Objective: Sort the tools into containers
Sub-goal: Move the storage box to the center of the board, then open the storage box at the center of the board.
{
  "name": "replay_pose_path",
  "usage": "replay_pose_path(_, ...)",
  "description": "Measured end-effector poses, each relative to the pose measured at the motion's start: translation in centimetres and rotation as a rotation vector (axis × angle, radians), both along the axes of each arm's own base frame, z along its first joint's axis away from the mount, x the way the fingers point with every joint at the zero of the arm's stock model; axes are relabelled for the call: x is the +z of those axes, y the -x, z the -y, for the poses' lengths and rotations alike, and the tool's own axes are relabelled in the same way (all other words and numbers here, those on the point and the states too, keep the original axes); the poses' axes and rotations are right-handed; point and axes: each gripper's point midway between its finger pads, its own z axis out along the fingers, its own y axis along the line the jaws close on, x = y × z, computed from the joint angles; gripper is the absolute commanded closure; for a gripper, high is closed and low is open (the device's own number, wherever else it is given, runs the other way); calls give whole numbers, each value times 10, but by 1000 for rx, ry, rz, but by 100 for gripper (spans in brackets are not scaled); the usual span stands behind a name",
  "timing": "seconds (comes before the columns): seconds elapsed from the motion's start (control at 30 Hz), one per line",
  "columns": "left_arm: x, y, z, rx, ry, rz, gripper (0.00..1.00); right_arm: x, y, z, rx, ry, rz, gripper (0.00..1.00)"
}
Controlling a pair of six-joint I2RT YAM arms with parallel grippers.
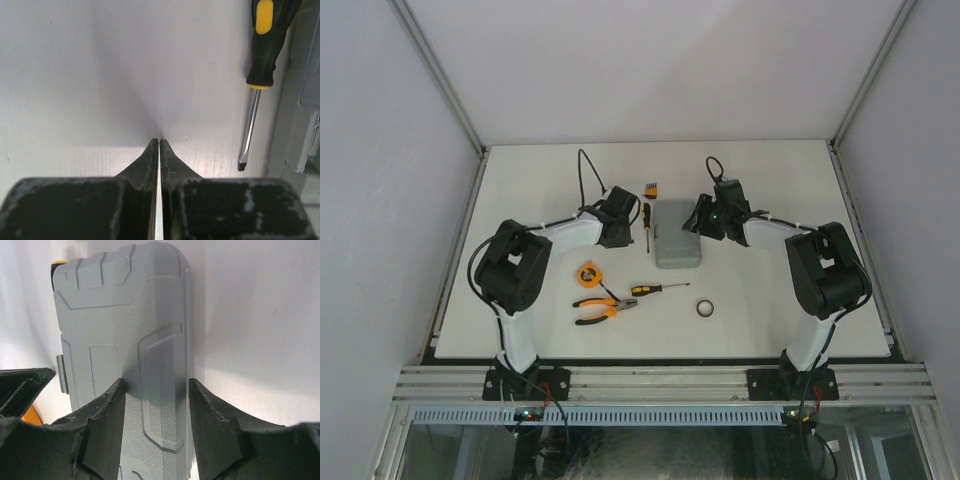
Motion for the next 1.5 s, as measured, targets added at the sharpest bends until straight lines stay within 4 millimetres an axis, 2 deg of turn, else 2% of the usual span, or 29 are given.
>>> replay_pose_path(0.2,5,14,-6,-22,-12,-14,78,0,0,0,-1,2,2,98)
replay_pose_path(0.3,19,17,-4,-38,22,8,68,0,0,0,0,1,2,95)
replay_pose_path(0.47,61,7,20,-90,164,113,58,1,0,0,3,3,4,93)
replay_pose_path(0.57,72,1,36,-121,240,148,56,1,0,2,3,6,4,92)
replay_pose_path(0.7,69,-3,53,-159,308,147,55,1,1,5,3,10,-1,92)
replay_pose_path(0.93,35,-2,72,-189,363,69,54,1,1,5,5,10,0,92)
replay_pose_path(1.3,43,-12,83,-200,408,94,54,1,0,5,6,10,0,92)
replay_pose_path(1.5,41,-17,85,-191,407,96,55,1,1,5,7,11,1,92)
